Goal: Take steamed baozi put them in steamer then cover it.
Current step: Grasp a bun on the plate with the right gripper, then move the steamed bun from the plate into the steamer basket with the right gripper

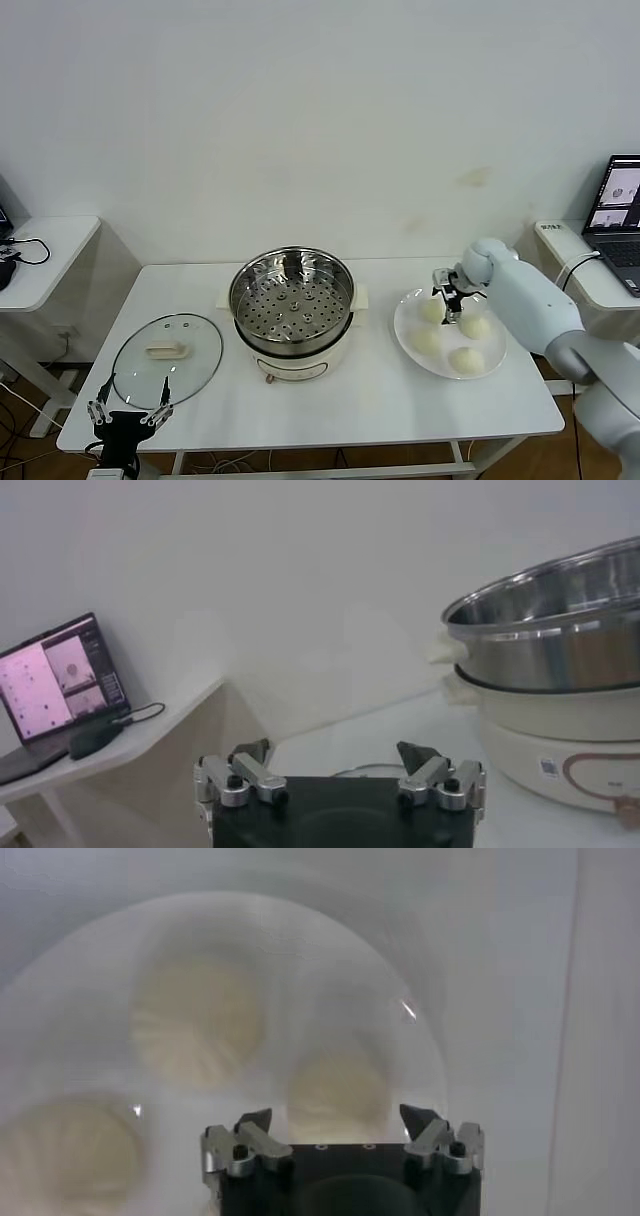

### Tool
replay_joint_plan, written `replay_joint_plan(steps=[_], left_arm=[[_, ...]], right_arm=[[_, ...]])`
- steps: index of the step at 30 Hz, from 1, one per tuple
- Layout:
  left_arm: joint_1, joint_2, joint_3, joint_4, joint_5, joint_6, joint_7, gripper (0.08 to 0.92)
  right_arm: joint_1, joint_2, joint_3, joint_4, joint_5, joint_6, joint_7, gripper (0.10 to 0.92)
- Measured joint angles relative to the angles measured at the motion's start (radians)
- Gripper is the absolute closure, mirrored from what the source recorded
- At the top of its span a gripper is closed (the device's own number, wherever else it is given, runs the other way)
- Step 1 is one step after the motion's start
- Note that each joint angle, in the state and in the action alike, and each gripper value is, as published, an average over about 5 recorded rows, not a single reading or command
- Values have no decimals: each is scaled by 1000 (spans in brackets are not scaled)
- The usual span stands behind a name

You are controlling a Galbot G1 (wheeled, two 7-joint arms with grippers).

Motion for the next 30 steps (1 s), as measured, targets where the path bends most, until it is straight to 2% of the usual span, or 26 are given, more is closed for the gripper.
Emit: replay_joint_plan(steps=[18, 30], left_arm=[[2, -4, 1, -5, 1, -3, -3, 177], [8, -6, 4, -13, 3, -6, -6, 177]], right_arm=[[5, 40, 13, -65, -25, 7, 9, 407], [32, -29, -33, 33, 43, -21, -28, 448]])
